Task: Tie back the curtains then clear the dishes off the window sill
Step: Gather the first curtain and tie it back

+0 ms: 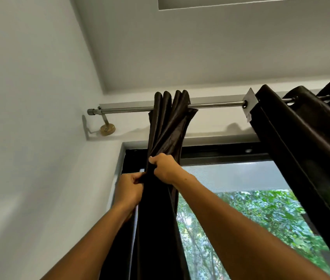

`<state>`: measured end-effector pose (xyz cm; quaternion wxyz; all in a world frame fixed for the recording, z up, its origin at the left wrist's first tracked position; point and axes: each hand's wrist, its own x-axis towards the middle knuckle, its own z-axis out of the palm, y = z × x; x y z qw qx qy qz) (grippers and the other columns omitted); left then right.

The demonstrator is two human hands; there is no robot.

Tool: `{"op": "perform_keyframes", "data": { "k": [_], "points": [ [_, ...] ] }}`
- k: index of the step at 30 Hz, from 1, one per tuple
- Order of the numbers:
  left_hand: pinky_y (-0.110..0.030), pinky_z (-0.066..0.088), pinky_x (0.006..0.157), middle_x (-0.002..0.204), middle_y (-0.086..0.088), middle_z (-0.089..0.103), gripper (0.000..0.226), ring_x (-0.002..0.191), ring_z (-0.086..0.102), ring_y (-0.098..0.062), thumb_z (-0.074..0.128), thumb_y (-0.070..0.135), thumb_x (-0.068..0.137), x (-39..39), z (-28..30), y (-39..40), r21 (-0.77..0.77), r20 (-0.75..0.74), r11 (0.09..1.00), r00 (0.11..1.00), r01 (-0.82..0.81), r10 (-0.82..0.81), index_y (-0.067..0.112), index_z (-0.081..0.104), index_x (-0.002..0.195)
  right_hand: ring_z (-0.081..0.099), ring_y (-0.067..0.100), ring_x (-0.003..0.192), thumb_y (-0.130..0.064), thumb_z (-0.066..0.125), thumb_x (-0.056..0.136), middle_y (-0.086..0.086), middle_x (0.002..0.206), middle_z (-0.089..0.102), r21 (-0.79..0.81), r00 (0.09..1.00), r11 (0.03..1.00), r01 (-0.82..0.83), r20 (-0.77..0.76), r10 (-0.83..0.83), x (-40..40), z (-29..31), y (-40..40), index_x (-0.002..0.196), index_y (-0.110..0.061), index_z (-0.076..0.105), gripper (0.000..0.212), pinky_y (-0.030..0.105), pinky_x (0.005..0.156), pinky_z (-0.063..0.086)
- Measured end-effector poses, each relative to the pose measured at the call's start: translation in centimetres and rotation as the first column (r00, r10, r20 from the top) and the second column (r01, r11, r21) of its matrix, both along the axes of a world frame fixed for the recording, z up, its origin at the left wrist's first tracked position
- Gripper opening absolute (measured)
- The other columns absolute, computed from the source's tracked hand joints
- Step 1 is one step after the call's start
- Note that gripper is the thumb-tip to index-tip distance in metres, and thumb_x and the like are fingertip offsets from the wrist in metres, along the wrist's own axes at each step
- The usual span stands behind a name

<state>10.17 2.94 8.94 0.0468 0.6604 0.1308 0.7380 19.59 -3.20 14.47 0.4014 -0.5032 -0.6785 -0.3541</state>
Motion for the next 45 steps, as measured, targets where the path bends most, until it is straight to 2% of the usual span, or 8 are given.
{"op": "perform_keyframes", "data": {
  "k": [4, 11, 20, 27, 31, 41, 43, 45],
  "points": [
    [-0.031, 0.051, 0.093, 0.112, -0.008, 0.069, 0.038, 0.103, 0.065, -0.022, 0.054, -0.006, 0.089, -1.9, -0.2, 0.6, -0.075, -0.013, 0.995, 0.998, 0.067, -0.068, 0.012, 0.064, 0.120, 0.045, 0.039, 0.124, 0.005, 0.041, 0.090, 0.023, 0.135, 0.048, -0.038, 1.000, 0.999, 0.026, -0.011, -0.026, 1.6, -0.5, -0.1, 0.134, -0.004, 0.050, 0.047, 0.038, 0.105, 0.037],
    [-0.004, 0.036, 0.079, 0.124, -0.014, 0.062, 0.045, 0.117, 0.058, -0.020, 0.062, -0.010, 0.083, 0.0, -1.3, -1.0, -0.019, -0.044, 0.999, 0.999, 0.028, -0.028, 0.002, 0.056, 0.126, 0.039, 0.032, 0.132, -0.014, 0.041, 0.100, 0.015, 0.151, 0.032, -0.040, 0.966, 0.998, -0.045, -0.258, 0.033, 7.3, -4.0, -1.3, 0.152, -0.017, 0.009, 0.062, 0.029, 0.100, 0.037],
    [-0.014, 0.053, 0.064, 0.083, 0.001, 0.073, 0.023, 0.076, 0.070, -0.013, 0.074, -0.002, 0.073, 1.6, -5.4, -0.1, -0.018, -0.069, 0.999, 0.997, -0.027, 0.026, 0.016, 0.074, 0.087, 0.034, 0.029, 0.137, -0.027, 0.040, 0.101, 0.015, 0.156, 0.022, -0.030, 0.912, 0.978, -0.207, -0.368, 0.181, 5.7, -8.4, 0.2, 0.152, -0.020, -0.001, 0.066, 0.025, 0.099, 0.034],
    [-0.016, 0.049, 0.051, 0.061, 0.001, 0.069, 0.021, 0.056, 0.065, -0.010, 0.064, -0.002, 0.082, 0.2, -13.8, 1.6, -0.112, -0.029, 0.992, 0.998, -0.066, 0.063, 0.014, 0.073, 0.071, 0.055, 0.005, 0.074, -0.022, 0.043, 0.100, 0.018, 0.147, 0.037, -0.098, 0.878, 0.955, -0.281, -0.428, 0.215, 2.8, -17.6, 1.4, 0.150, -0.023, -0.011, 0.074, 0.010, 0.056, 0.043],
    [-0.006, 0.039, 0.048, 0.056, 0.002, 0.065, 0.019, 0.052, 0.061, -0.009, 0.061, -0.008, 0.078, -1.9, -20.8, 0.5, -0.092, -0.009, 0.988, 0.992, -0.126, 0.125, 0.003, 0.068, 0.064, 0.044, 0.031, 0.130, -0.019, 0.046, 0.099, 0.016, 0.151, 0.032, -0.064, 0.885, 0.974, -0.217, -0.434, 0.168, 1.0, -25.2, 1.9, 0.151, -0.016, -0.004, 0.072, 0.033, 0.100, 0.041],
    [0.000, 0.044, 0.071, 0.088, 0.004, 0.070, 0.025, 0.078, 0.065, 0.001, 0.059, -0.005, 0.086, -4.5, -37.5, -2.0, -0.159, -0.096, 0.978, 0.988, -0.138, 0.123, 0.004, 0.070, 0.107, 0.041, 0.030, 0.133, -0.022, 0.043, 0.100, 0.017, 0.146, 0.040, -0.043, 0.828, 0.979, -0.200, -0.541, 0.146, -3.6, -42.1, 0.1, 0.147, -0.004, 0.026, 0.053, 0.041, 0.106, 0.037],
    [0.003, 0.042, 0.070, 0.084, 0.012, 0.065, 0.030, 0.080, 0.059, 0.014, 0.058, -0.007, 0.087, -4.5, -39.5, -3.3, -0.193, -0.065, 0.979, 0.996, -0.068, 0.056, 0.004, 0.064, 0.114, 0.034, 0.022, 0.139, -0.026, 0.044, 0.100, 0.010, 0.152, 0.032, 0.045, 0.835, 0.988, -0.149, -0.529, 0.150, -4.5, -43.9, -0.5, 0.144, -0.005, 0.034, 0.050, 0.038, 0.111, 0.034],
    [-0.013, 0.053, 0.074, 0.081, 0.002, 0.072, 0.025, 0.080, 0.067, -0.001, 0.053, 0.000, 0.093, -4.6, -41.3, -4.2, -0.388, 0.012, 0.911, 0.989, 0.140, -0.147, 0.006, 0.067, 0.113, 0.035, 0.019, 0.138, -0.035, 0.043, 0.098, 0.006, 0.151, 0.035, 0.103, 0.857, 0.993, -0.048, -0.506, 0.094, -5.3, -45.4, -0.9, 0.141, -0.007, 0.043, 0.051, 0.036, 0.111, 0.036]
  ]
}}
